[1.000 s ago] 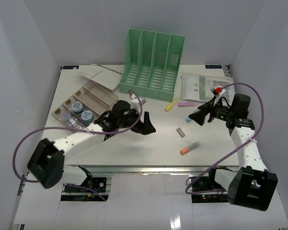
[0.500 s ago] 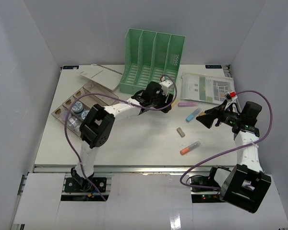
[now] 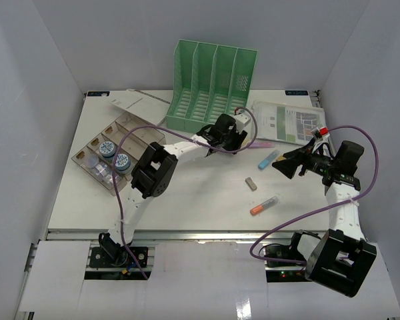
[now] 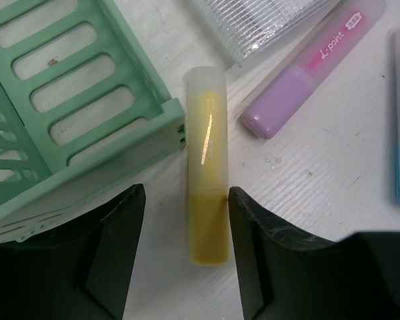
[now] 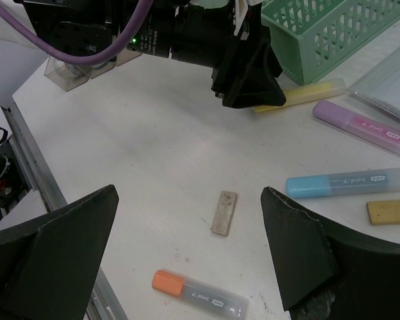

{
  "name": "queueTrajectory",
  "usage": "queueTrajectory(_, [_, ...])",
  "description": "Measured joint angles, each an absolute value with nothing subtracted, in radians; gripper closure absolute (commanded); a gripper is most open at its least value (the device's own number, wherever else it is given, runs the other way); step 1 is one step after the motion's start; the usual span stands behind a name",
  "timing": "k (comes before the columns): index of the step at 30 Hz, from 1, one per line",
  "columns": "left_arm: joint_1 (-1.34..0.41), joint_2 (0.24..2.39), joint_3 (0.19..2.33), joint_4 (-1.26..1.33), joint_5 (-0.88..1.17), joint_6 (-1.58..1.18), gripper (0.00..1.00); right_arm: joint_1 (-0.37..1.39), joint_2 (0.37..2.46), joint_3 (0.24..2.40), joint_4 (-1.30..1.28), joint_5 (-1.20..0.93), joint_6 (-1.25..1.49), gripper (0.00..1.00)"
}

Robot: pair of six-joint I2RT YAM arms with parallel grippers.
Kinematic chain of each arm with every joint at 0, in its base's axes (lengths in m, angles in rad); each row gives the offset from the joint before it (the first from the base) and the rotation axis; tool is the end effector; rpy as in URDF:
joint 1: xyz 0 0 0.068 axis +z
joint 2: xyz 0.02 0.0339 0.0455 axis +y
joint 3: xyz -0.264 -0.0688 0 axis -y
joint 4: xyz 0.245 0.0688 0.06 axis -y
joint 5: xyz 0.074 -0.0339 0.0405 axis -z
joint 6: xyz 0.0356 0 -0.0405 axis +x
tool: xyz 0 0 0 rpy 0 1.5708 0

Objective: Organize the desk

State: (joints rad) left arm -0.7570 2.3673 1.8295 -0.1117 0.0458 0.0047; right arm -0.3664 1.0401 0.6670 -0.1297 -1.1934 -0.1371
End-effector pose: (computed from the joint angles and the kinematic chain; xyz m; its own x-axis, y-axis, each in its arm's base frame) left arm 0.3893 -0.3701 0.1579 -0.4363 0.4186 -0.7965 0.7146 0.6991 -0.0239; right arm 0.2105 -0.0453 0.2658 -0.3598 0.0841 -0.9292 -0.6841 0.6535 0.3240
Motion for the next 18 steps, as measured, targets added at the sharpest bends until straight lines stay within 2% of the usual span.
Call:
queueTrajectory(8, [-0.8, 2.399, 1.839, -0.104, -0.013, 0.056, 0.44, -0.366, 1.04, 0.667, -0.13, -1.193, -0.137, 0.06])
queueTrajectory(14, [-0.822, 2.4, 1.841, -0.101, -0.057, 0.085, 0.66, -0.367, 1.04, 0.667, -0.13, -1.193, -0.137, 0.06])
queueTrajectory(18, [-0.831, 2.399, 1.835, -0.097, -0.074, 0.09, 0.76, -0.367, 1.04, 0.667, -0.13, -1.193, -0.138, 0.06])
